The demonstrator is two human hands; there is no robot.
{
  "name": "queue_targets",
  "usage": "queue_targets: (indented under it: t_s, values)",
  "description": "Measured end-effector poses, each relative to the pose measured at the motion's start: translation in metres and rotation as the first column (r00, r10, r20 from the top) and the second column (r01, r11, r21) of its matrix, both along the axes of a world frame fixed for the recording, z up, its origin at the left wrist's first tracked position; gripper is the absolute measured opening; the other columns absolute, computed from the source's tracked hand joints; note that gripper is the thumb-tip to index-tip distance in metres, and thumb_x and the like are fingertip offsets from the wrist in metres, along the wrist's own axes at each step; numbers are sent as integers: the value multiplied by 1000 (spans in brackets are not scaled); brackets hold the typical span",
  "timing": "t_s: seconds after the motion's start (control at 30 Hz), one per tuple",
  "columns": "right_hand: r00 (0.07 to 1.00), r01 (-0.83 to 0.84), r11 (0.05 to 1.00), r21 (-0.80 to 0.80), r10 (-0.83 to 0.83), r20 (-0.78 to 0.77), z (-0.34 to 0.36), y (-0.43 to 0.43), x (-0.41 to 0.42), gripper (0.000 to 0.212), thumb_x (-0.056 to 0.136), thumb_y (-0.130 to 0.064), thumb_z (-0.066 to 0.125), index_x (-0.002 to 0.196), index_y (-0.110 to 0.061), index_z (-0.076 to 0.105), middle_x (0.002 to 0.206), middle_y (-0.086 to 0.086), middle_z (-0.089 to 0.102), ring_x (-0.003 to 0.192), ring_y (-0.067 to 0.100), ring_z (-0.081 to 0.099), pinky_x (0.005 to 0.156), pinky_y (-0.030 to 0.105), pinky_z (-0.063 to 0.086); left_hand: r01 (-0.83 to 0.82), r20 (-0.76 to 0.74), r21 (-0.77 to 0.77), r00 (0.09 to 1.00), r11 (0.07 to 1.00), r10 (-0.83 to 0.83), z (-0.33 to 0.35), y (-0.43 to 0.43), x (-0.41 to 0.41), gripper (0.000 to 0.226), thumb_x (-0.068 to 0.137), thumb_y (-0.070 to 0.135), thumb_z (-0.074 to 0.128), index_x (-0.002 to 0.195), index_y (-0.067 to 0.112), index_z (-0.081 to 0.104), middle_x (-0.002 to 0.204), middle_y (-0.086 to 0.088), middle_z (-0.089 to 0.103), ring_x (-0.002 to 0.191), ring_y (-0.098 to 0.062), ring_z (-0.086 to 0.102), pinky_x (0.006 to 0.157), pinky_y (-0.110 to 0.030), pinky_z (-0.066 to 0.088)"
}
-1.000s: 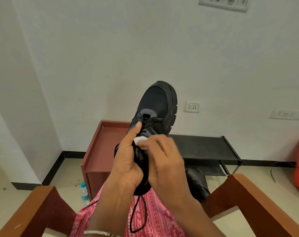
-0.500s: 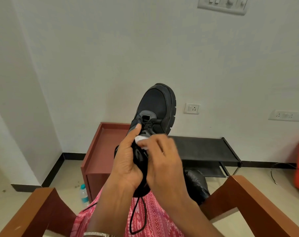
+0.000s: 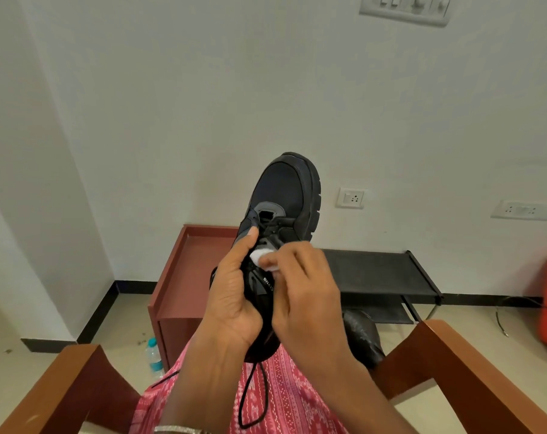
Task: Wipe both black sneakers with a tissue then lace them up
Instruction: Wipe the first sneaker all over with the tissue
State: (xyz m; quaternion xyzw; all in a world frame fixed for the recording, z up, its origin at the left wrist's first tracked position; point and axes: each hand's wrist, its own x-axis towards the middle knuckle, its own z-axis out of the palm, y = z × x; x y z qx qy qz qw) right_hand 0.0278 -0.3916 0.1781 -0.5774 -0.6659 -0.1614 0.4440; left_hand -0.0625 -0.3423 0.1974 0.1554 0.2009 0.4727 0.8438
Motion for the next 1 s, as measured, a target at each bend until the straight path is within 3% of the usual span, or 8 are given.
queue_targets:
  t_s: [0.1,0.3,0.43,0.6,0.67,0.8,1.0]
  values:
    - [999,-37,999,-34,37,0,0,0,2,26,84,6,66,105,-10,68,104,0,60,97,13,55,83,26,51,4,-10,0,1000,1000,-4,0,0,-1,39,89,30,70,118,4,72,117,-17,73,100,-28,73,88,-38,60]
    - [993,92,993,75,-86,-85,28,24,30,22,87,5,63,101,-11,65,101,1,60,92,17,56,76,21,46,19,-7,1,1000,1000,-19,-1,1,3,37,89,28,71,119,7,73,117,-17,72,102,-32,72,95,-44,54]
    - [998,54,997,56,-51,-45,12,5,11,28,86,4,64,108,-13,66,107,-1,59,97,14,54,82,24,48,26,11,3,1000,1000,-26,-1,1,2,28,89,29,70,99,5,80,106,-17,75,88,-30,75,79,-38,62]
    - [998,-55,998,-7,55,17,-1,-5,-1,27,84,4,68,107,-10,70,105,1,63,97,14,56,87,25,49,16,21,-19,1000,1000,-15,-1,4,-3,30,88,31,71,96,3,81,104,-16,75,86,-27,75,82,-36,61]
    - [1000,3,999,44,-3,5,11,5,10,23,85,4,68,104,-9,70,103,2,63,95,16,57,84,22,47,35,28,-22,999,999,-35,0,2,-2,30,89,30,69,97,4,80,106,-17,75,90,-29,75,86,-39,61]
    - [995,90,986,143,-83,-56,29,20,30,19,87,5,66,99,-9,70,100,0,63,92,17,56,79,15,42,58,22,-33,998,998,-58,-2,3,3,40,89,30,71,121,6,72,126,-18,68,122,-34,63,110,-46,45]
    - [997,9,995,102,-1,-83,-3,-6,13,26,85,6,67,104,-12,71,105,-2,62,100,11,55,87,18,44,89,45,-31,995,996,-88,0,5,1,39,91,33,67,109,-1,75,110,-20,73,89,-32,74,82,-43,62]
